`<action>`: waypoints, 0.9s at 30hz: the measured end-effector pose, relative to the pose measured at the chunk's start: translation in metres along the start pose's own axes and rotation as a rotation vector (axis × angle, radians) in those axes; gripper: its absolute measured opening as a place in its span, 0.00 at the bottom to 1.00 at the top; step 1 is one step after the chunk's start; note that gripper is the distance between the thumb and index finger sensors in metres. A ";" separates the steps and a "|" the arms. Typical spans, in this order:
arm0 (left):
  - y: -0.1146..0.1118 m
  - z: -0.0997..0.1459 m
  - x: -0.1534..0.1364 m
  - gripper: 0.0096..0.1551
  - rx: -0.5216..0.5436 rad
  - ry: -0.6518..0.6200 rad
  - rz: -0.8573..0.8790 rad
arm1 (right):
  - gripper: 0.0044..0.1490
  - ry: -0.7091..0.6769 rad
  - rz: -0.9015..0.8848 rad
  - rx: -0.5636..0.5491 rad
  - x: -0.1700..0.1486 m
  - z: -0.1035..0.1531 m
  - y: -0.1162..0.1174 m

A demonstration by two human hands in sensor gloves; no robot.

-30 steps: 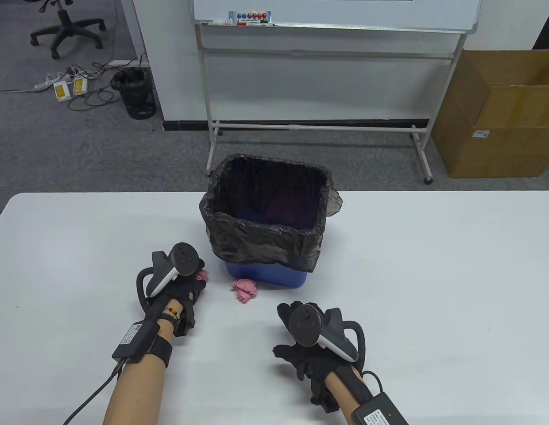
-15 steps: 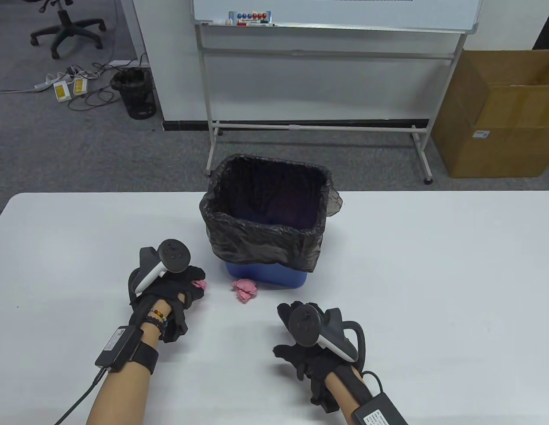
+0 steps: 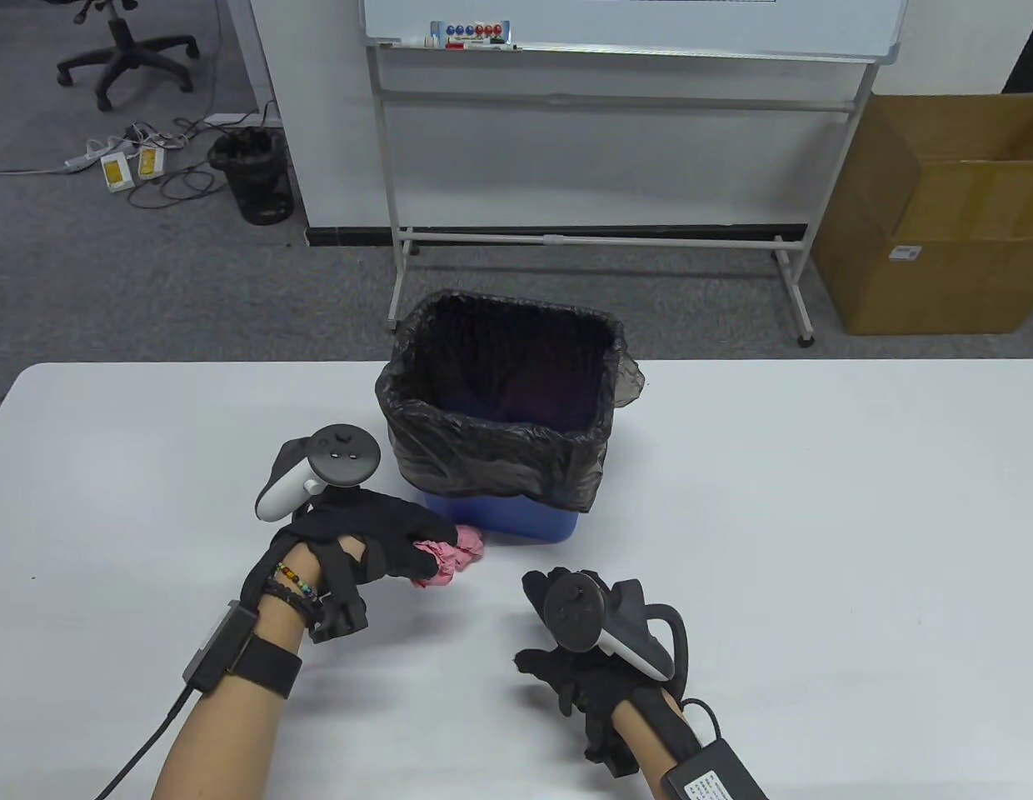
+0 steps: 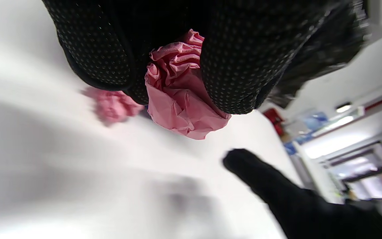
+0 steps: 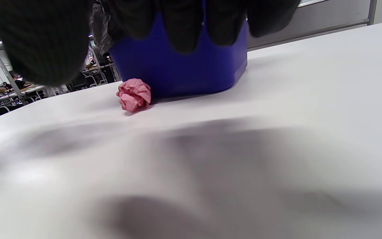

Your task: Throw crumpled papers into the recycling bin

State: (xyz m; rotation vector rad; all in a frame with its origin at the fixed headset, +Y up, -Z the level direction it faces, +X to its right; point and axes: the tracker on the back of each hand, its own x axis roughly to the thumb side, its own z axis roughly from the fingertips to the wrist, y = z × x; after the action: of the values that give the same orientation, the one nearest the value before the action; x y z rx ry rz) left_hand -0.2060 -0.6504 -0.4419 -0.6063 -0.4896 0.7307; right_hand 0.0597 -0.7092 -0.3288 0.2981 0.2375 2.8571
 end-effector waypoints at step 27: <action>0.067 -0.011 0.114 0.48 0.712 -0.141 -0.133 | 0.58 0.000 -0.010 -0.002 -0.002 0.000 0.001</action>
State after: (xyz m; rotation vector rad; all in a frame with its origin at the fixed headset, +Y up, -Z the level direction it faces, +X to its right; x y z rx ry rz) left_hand -0.1562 -0.5313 -0.4713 0.1429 -0.3599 0.7629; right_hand 0.0609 -0.7105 -0.3292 0.2955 0.2349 2.8475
